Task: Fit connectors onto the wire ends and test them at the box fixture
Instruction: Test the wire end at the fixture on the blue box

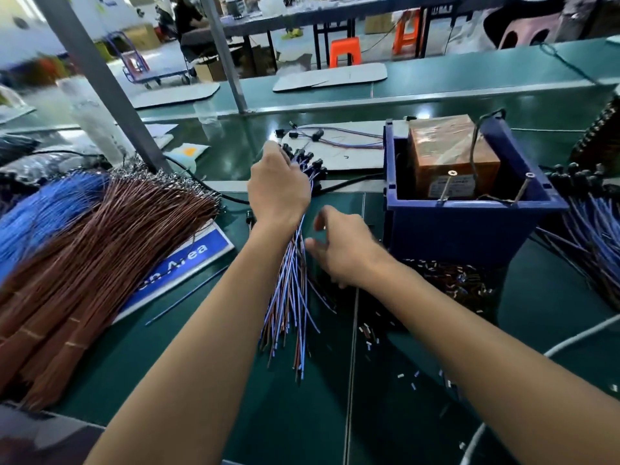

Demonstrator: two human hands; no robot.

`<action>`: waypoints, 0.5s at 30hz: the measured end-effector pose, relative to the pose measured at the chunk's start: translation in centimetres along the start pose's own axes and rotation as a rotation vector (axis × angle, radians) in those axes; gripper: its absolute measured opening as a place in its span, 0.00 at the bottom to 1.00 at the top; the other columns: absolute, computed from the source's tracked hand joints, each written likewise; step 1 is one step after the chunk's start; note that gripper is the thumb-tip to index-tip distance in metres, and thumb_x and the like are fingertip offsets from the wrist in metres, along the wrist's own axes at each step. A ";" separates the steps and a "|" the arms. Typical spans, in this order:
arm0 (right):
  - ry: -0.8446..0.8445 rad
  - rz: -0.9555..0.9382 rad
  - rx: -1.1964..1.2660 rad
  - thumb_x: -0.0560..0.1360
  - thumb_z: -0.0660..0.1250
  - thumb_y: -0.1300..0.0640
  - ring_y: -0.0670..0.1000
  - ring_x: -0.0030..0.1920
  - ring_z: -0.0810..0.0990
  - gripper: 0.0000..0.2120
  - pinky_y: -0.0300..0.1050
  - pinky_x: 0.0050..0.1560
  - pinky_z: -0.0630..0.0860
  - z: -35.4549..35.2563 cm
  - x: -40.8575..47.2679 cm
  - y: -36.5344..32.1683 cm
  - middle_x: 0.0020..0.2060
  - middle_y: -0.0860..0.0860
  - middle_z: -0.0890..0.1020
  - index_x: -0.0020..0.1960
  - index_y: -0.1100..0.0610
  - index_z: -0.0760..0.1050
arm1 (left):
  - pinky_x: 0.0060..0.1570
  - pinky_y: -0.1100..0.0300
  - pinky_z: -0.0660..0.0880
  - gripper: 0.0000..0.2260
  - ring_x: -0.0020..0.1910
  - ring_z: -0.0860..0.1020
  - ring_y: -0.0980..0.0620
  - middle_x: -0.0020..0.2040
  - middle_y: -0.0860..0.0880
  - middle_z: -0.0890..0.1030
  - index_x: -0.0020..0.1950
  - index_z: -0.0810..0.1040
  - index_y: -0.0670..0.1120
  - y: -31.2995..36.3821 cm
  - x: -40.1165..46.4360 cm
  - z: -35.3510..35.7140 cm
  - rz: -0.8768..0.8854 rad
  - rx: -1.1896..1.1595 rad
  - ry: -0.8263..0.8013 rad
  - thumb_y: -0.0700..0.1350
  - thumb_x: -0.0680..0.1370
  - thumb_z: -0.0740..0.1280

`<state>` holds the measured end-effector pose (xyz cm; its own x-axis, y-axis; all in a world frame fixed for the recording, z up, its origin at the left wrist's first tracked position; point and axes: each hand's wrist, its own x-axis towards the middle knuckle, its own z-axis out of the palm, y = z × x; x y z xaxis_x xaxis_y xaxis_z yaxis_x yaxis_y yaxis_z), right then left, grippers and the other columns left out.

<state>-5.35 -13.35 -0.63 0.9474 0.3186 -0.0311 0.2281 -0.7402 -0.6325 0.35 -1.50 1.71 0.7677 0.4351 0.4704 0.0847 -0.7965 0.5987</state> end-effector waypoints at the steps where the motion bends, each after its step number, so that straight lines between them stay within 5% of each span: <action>1: 0.039 -0.037 0.109 0.82 0.68 0.51 0.63 0.45 0.83 0.14 0.61 0.48 0.82 -0.2 -0.6 0.0 0.49 0.60 0.81 0.62 0.57 0.69 | 0.43 0.56 0.66 0.02 0.44 0.73 0.46 0.42 0.49 0.77 0.52 0.74 0.42 1.2 -0.1 -0.3 -0.024 -0.075 -0.010 0.41 0.81 0.64; 3: 0.073 -0.125 0.288 0.83 0.66 0.53 0.60 0.43 0.84 0.11 0.64 0.46 0.82 -0.4 -1.8 -0.4 0.47 0.54 0.82 0.62 0.54 0.69 | 0.42 0.54 0.69 0.01 0.42 0.73 0.48 0.40 0.52 0.75 0.50 0.74 0.44 3.7 -0.2 -1.2 -0.121 -0.306 -0.071 0.40 0.81 0.63; 5: 0.031 -0.165 0.516 0.84 0.62 0.55 0.59 0.47 0.84 0.10 0.65 0.49 0.82 -0.6 -2.7 -0.8 0.52 0.52 0.82 0.64 0.53 0.69 | 0.31 0.58 0.68 0.07 0.31 0.70 0.52 0.33 0.53 0.73 0.44 0.72 0.46 6.0 -0.4 -2.2 -0.291 -0.717 -0.197 0.39 0.81 0.61; 7: 0.031 -0.187 0.703 0.86 0.58 0.56 0.53 0.48 0.82 0.10 0.53 0.50 0.81 -1.1 -3.4 -0.9 0.54 0.54 0.82 0.66 0.56 0.71 | 0.21 0.65 0.58 0.14 0.21 0.61 0.57 0.25 0.55 0.66 0.38 0.67 0.48 7.8 -0.6 -3.3 -0.440 -1.059 -0.287 0.37 0.82 0.58; 9: 0.115 -0.205 0.847 0.88 0.56 0.58 0.45 0.41 0.79 0.12 0.36 0.43 0.75 -1.9 -4.4 -0.7 0.45 0.55 0.83 0.58 0.64 0.76 | 0.18 0.67 0.54 0.14 0.18 0.57 0.58 0.23 0.55 0.62 0.38 0.66 0.48 8.8 -0.5 -4.4 -0.552 -1.286 -0.316 0.37 0.83 0.56; 12: 0.085 -0.109 1.099 0.88 0.56 0.58 0.48 0.31 0.78 0.17 0.38 0.36 0.74 -3.5 -5.6 0.2 0.31 0.51 0.81 0.45 0.60 0.77 | 0.18 0.66 0.51 0.14 0.18 0.55 0.58 0.23 0.55 0.60 0.39 0.67 0.47 9.2 -0.2 -5.3 -0.688 -1.564 -0.359 0.40 0.84 0.55; 15: -0.025 -0.076 1.054 0.88 0.58 0.56 0.49 0.27 0.72 0.17 0.38 0.29 0.72 -5.6 -6.6 2.6 0.28 0.51 0.75 0.46 0.61 0.80 | 0.20 0.66 0.49 0.15 0.18 0.54 0.57 0.23 0.55 0.59 0.39 0.66 0.47 8.7 -0.3 -5.7 -0.723 -1.651 -0.349 0.41 0.85 0.52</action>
<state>-9.75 -20.66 2.27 0.9312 0.3632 0.0288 -0.0348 0.1673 -0.9853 -2.72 -6.20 10.50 0.9690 0.1964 -0.1502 -0.0521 0.7559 0.6526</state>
